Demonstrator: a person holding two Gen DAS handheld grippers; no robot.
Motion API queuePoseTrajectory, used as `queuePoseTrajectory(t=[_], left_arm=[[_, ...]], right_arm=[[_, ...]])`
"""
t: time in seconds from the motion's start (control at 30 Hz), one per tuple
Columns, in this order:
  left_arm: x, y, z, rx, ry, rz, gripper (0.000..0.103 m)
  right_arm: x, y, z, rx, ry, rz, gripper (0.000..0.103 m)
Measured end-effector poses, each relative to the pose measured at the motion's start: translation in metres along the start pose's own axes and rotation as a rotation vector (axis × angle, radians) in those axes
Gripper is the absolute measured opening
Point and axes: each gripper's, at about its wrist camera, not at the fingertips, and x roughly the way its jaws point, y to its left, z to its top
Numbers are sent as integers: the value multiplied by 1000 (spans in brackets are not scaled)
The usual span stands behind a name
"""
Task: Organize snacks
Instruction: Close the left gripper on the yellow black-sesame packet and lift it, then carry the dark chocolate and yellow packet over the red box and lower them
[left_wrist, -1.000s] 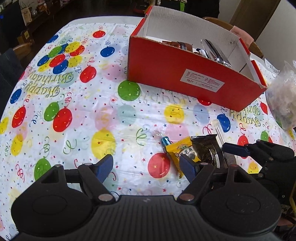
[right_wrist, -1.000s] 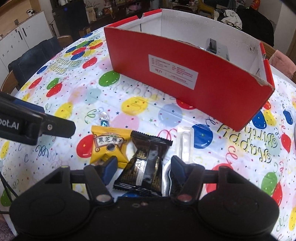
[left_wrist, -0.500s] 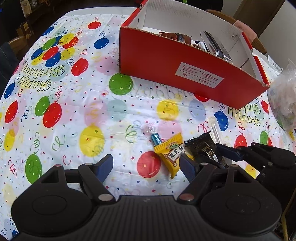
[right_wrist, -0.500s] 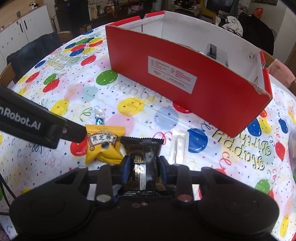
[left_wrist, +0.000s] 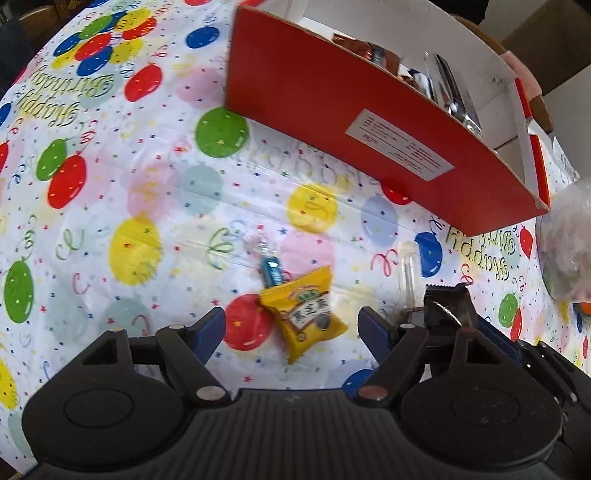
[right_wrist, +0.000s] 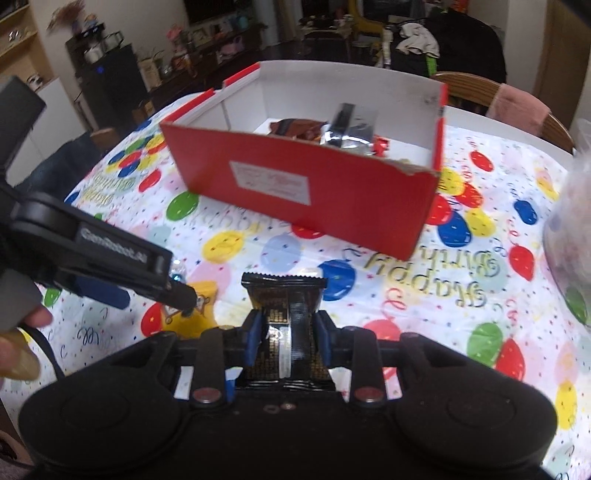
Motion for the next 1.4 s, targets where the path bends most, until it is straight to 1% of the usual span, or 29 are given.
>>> queuePoseTrajectory(t=[0.1,0.2,0.33,0.37,0.43,0.47,0.6,0.67,0.73,0.87,1.1,1.23,1.4], left_arm=[[8,-6,1,-20,19,15,77],[16,-9,2,-42,32,63,77],[21,-9,3,-50,37,95,69],[22,-8,2,-51,39,95,64],[24,-5,1,-62,46,88,62],[23,-3,1,-67,44,79,58],[19,3,0,-72,34,66,50],[17,8,0,-81,31,55,41],[15,13,1,-95,32,35,37],[12,19,0,-93,30,7,33],[7,32,-4,-90,26,-15,31],[1,39,-8,-66,14,-31,31],[-8,51,-7,-68,15,-54,31]], right_arm=[[-2,-4,-2,3,-5,-7,29],[-3,-6,-4,-2,-4,-15,29],[-4,-10,-7,4,-2,-15,29],[-4,-10,-8,3,-1,-16,29],[-3,-10,-9,-2,2,-18,29],[-3,-10,-9,-5,3,-20,29],[-2,-8,-9,-8,5,-18,29],[-2,-7,-8,-10,6,-17,29],[-1,-6,-8,-10,7,-14,29],[-1,-3,-8,-12,9,-14,29],[-2,2,-12,6,14,-18,29],[-7,6,-13,18,5,-17,29],[-14,10,-12,38,2,-17,29]])
